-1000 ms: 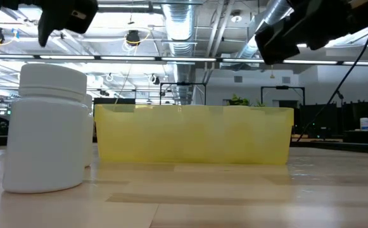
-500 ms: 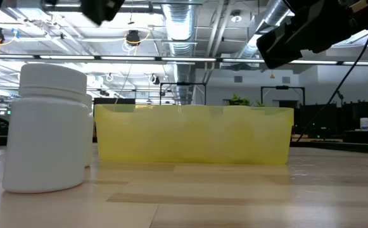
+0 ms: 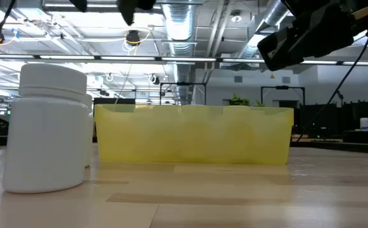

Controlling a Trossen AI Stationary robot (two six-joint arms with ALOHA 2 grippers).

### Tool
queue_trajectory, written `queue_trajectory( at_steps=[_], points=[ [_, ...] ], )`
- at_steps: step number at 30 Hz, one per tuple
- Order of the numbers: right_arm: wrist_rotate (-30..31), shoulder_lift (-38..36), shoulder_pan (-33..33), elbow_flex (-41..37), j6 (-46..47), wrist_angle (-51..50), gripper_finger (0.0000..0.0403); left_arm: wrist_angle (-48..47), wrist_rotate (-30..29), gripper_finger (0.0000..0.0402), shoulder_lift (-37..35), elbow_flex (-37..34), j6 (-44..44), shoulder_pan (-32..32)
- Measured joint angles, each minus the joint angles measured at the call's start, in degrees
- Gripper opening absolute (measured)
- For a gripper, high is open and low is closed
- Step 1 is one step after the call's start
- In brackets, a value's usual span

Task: Pick and place pill bottles into a basket
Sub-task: Put the white pill bottle into the yellow bin

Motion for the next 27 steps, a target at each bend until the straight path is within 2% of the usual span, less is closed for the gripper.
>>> queue_trajectory(
  at_steps=[8,20,27],
  points=[
    [-0.01,0.0,0.0,0.0,-0.01,-0.6,0.0124,-2.62,-1.57,0.0247,4.17,0.67,6.86,-0.4],
    [-0.02,0.0,0.0,0.0,0.01,-1.93,0.0124,-0.61,1.45,0.0247,7.54,0.67,5.56,-3.77],
    [-0.04,0.0,0.0,0.0,0.01,-1.96,0.0124,0.17,1.18,0.0247,9.41,0.56,5.46,-4.04]
  ],
)
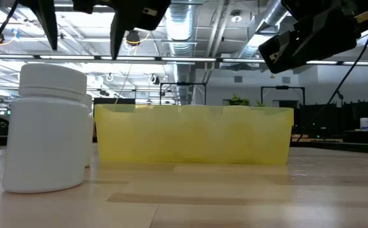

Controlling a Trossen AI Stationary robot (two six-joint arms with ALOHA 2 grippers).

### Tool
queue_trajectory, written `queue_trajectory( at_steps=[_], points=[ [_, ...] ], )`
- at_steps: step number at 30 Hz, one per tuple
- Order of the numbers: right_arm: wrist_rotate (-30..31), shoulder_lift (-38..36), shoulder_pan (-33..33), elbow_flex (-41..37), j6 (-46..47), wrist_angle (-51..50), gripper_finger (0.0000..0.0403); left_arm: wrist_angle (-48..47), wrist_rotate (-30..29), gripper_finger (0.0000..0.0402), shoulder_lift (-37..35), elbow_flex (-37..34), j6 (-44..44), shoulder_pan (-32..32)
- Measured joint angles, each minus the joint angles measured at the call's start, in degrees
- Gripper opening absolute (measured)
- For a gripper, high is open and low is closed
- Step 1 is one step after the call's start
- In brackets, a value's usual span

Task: Pick and place pill bottles into a basket
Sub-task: Put the white pill bottle into the yellow bin

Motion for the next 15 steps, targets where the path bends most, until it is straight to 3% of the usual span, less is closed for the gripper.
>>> queue_trajectory(
  at_steps=[15],
  points=[
    [-0.02,0.0,0.04,0.0,0.0,-1.27,0.0124,0.91,0.46,0.0248,2.08,-0.89,-2.24,-0.42]
  ],
)
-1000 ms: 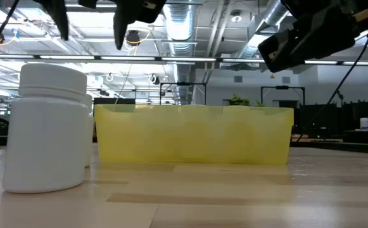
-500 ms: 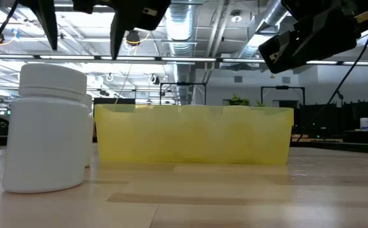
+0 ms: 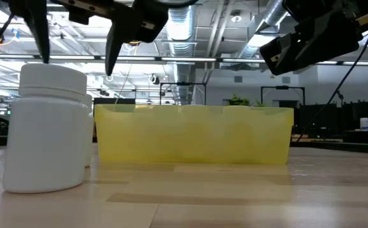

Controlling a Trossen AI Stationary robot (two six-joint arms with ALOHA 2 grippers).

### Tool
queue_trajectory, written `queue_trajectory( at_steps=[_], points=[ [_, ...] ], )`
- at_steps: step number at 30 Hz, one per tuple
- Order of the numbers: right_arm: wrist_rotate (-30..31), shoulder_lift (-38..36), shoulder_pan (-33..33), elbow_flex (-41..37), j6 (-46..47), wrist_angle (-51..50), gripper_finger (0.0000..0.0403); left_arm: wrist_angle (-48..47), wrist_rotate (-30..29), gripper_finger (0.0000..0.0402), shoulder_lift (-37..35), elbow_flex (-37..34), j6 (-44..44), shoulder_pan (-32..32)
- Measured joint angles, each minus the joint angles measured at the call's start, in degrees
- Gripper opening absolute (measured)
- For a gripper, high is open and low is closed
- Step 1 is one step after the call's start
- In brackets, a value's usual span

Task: Pick and place pill bottles into a basket
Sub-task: Put the white pill bottle into the yellow bin

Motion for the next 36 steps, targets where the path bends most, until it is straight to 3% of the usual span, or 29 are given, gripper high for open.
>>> queue_trajectory(
  at_steps=[11,36],
  points=[
    [0.0,0.0,0.0,0.0,-0.02,0.0,0.0124,2.78,0.97,0.0248,0.0,-3.54,-1.51,-0.02],
    [0.0,0.0,0.0,0.0,-0.07,-0.4,0.0124,4.33,1.51,0.0248,3.35,-3.55,0.32,0.2]
  ],
)
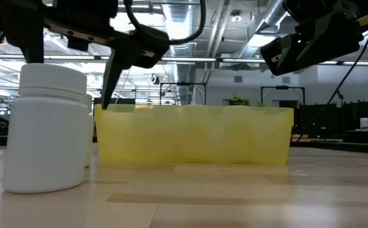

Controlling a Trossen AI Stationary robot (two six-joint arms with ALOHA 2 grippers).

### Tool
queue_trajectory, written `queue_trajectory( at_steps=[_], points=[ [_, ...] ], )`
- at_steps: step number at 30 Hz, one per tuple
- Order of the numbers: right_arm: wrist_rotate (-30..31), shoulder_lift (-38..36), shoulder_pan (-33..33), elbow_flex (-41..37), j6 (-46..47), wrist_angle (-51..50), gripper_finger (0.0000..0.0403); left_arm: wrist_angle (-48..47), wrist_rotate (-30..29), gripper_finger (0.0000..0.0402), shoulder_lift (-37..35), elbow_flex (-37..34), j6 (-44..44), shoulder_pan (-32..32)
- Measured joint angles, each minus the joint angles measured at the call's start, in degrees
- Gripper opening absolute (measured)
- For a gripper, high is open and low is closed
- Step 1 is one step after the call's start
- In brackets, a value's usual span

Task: Pick and place pill bottles into a basket
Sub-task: Put the white pill bottle into the yellow bin

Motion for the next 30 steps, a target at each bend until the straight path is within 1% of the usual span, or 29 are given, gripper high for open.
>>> queue_trajectory(
  at_steps=[8,12,21,25,30],
  points=[
    [0.02,0.0,0.0,0.0,0.0,0.05,0.0124,0.01,0.14,0.0248,1.29,-0.02,0.12,0.23],
    [0.0,0.0,0.0,0.0,0.0,0.05,0.0124,1.48,1.04,0.0248,1.26,-0.65,0.14,0.27],
    [0.0,0.0,0.0,0.0,0.0,0.06,0.0124,1.29,1.55,0.0247,1.26,-0.85,-0.2,0.62],
    [0.0,0.0,0.0,0.0,0.01,0.11,0.0124,1.22,1.49,0.0236,1.26,-0.85,-0.29,0.92],
    [0.0,0.0,0.0,0.0,0.04,0.22,0.0124,1.2,1.49,0.0209,1.26,-0.85,-0.29,0.9]
  ],
)
